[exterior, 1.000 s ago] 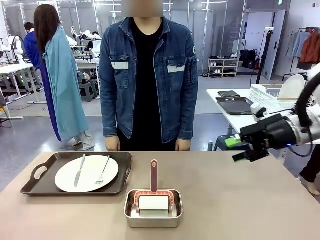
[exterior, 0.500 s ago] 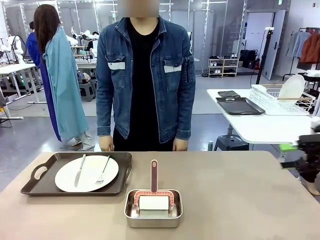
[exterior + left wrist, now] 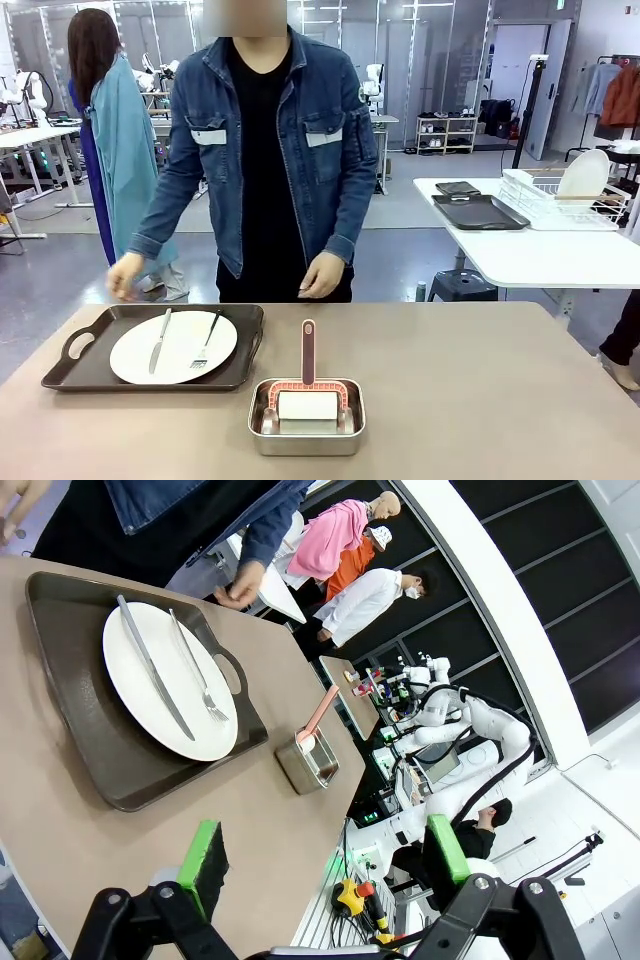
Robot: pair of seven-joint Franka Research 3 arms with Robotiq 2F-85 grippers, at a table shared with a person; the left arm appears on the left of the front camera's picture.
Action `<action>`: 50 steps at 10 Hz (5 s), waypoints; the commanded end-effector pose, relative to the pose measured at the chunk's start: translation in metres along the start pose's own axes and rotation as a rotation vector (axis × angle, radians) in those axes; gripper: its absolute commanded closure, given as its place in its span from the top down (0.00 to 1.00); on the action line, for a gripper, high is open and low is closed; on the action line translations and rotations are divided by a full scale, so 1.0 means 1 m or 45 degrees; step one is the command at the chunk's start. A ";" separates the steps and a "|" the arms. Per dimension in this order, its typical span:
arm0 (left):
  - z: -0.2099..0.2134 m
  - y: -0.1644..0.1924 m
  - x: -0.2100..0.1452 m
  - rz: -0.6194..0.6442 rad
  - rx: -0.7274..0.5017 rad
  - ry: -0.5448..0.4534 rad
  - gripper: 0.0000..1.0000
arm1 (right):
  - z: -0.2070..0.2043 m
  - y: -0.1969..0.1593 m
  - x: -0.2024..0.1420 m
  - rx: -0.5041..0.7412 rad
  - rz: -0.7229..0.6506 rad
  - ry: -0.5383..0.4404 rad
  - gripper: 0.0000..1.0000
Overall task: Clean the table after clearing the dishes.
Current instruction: When the right (or left) Handle tray is removed, use the right hand (or left hand) to clean the right (or left) side of the table with the Lint Roller.
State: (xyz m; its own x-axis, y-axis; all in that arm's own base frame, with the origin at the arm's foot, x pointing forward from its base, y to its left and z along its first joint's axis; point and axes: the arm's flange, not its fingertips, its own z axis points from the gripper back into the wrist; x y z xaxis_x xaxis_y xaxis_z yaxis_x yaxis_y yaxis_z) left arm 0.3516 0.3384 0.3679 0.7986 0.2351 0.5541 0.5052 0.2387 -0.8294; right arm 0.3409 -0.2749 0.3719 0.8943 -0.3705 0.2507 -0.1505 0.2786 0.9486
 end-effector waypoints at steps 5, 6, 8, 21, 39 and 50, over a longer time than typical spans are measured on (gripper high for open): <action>0.001 -0.003 -0.002 0.001 0.016 0.014 1.00 | 0.000 0.000 0.000 0.000 0.000 0.000 1.00; 0.001 -0.003 -0.002 0.001 0.016 0.014 1.00 | 0.000 0.000 0.000 0.000 0.000 0.000 1.00; 0.001 -0.003 -0.002 0.001 0.016 0.014 1.00 | 0.000 0.000 0.000 0.000 0.000 0.000 1.00; -0.068 -0.026 0.070 -0.131 0.043 0.275 1.00 | 0.000 0.000 0.000 0.000 0.000 0.000 1.00; -0.662 -0.239 0.146 -1.392 0.352 1.633 1.00 | 0.000 0.000 0.000 0.000 0.000 0.000 1.00; -0.693 -0.179 0.123 -1.036 0.224 1.815 1.00 | 0.000 0.000 0.000 0.000 0.000 0.000 1.00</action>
State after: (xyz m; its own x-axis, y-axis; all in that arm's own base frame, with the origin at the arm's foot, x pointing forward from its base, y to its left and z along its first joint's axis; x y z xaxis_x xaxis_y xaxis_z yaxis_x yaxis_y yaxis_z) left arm 0.5768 -0.3222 0.5270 0.0185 -0.9751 0.2208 0.9679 -0.0379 -0.2483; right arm 0.3413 -0.2754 0.3697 0.9001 -0.3696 0.2308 -0.1301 0.2776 0.9519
